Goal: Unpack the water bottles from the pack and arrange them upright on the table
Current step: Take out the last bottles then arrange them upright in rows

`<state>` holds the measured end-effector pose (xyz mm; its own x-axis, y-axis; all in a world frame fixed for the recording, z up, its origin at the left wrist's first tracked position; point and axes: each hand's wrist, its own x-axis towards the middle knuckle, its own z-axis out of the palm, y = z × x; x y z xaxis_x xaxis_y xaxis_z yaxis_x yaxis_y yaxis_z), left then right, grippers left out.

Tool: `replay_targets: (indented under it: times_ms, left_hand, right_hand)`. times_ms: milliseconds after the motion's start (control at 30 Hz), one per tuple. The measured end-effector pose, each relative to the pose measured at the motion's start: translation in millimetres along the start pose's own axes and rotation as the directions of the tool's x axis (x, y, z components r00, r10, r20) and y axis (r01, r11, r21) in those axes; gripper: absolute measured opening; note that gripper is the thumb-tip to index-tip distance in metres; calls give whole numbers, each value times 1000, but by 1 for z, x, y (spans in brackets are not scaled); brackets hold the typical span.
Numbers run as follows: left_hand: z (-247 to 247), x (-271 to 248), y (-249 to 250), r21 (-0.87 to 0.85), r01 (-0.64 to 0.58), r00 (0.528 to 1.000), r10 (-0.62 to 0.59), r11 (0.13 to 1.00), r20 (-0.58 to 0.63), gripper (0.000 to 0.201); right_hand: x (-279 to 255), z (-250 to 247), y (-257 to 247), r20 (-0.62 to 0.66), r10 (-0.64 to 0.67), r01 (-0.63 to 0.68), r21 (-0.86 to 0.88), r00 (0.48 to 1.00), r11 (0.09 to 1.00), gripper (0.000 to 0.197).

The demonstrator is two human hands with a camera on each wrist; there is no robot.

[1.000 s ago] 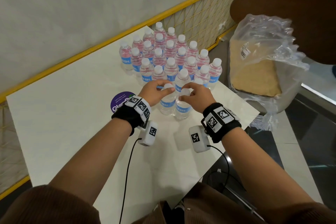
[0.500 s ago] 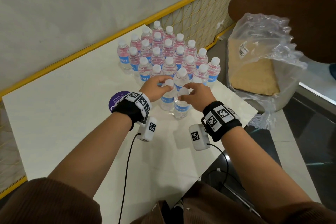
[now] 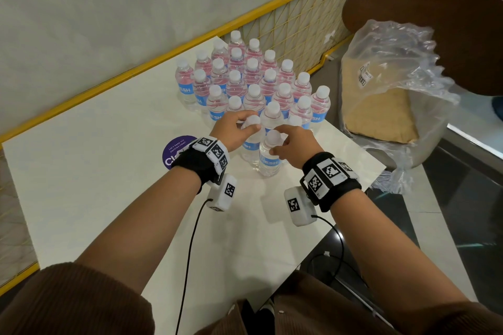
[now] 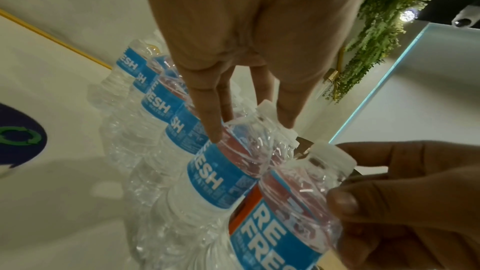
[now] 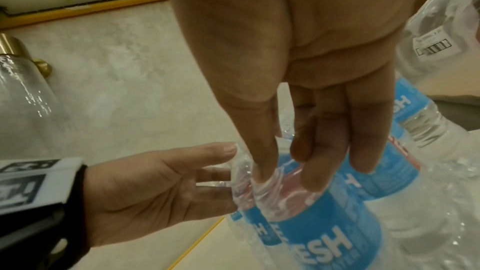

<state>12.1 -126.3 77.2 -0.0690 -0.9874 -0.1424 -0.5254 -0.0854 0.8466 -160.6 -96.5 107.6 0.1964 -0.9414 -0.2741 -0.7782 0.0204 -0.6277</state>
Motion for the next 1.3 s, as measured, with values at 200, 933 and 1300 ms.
replay_targets:
  times_ms: [200, 933, 1300]
  left_hand:
    - [0, -2, -4, -70, 31, 995, -37, 997, -92, 37]
    - [21, -9, -25, -769, 502, 808, -533, 396, 252, 92]
    - [27, -11, -24, -804, 467, 823, -513, 368, 244, 94]
  right_hand:
    - [3, 7, 4, -10, 55, -53, 172, 998, 984, 49]
    - [-11, 4, 42, 492, 109, -471, 865, 864, -173, 51]
    - [-9, 11, 37, 538, 133, -503, 834, 832, -228, 43]
